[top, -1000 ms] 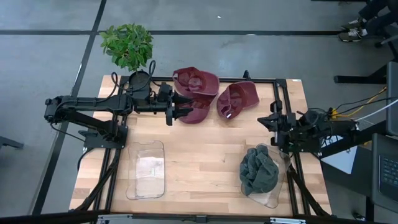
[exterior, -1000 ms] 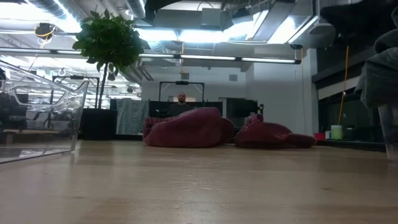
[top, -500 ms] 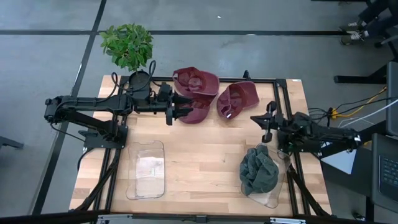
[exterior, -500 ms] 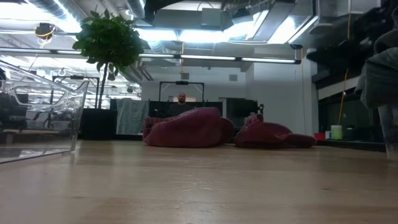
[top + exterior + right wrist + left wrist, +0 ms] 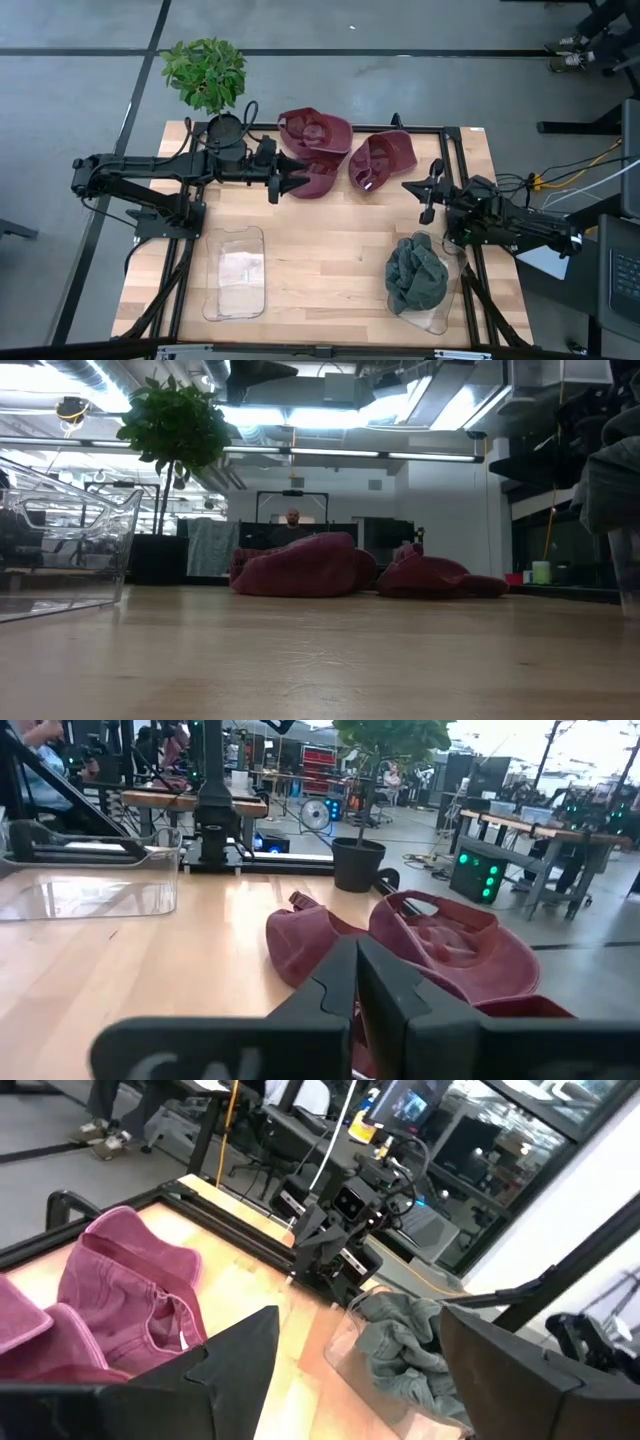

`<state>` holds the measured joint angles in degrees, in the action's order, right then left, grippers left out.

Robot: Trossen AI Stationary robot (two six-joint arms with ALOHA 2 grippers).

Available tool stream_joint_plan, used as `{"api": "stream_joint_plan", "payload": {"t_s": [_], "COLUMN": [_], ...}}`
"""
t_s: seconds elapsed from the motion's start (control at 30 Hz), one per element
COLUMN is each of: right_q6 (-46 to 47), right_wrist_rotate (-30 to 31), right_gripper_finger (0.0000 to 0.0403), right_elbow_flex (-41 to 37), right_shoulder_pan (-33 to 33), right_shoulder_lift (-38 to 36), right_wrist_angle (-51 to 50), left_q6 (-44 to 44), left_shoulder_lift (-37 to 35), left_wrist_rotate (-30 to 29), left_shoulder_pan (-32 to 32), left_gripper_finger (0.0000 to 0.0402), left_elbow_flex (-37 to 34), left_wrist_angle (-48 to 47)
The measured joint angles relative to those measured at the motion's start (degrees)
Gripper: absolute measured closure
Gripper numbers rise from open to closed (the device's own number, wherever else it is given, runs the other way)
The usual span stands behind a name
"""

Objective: Pick & Place hat
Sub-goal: Put the bottom left red cap into the left transparent bin

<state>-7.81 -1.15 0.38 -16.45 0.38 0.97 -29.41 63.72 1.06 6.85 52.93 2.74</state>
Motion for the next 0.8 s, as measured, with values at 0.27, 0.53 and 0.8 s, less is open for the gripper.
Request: {"api": "stream_joint_plan", "payload": {"t_s": [0.27, 0.53, 0.8], "right_q6": [4.35, 4.55, 4.57], "right_wrist_rotate": [0.02, 0.02, 0.02], "right_gripper_finger": [0.0389, 0.0389, 0.0389], "right_elbow_flex": [0.0, 0.0, 0.0], "right_shoulder_pan": [-0.02, -0.02, 0.0], "right_shoulder_lift": [0.0, 0.0, 0.0], "right_wrist_angle": [0.0, 0.0, 0.0], "left_q6": [7.65, 11.87, 20.0], "left_shoulder_lift": [0.0, 0.0, 0.53], "left_wrist_rotate": [0.0, 0.04, 0.21], "left_shoulder_pan": [0.0, 0.0, 0.0], "left_gripper_finger": [0.0133, 0.0133, 0.0133], "left_elbow_flex": [0.0, 0.0, -0.02], "left_wrist_angle": [0.0, -2.8, -14.37]}}
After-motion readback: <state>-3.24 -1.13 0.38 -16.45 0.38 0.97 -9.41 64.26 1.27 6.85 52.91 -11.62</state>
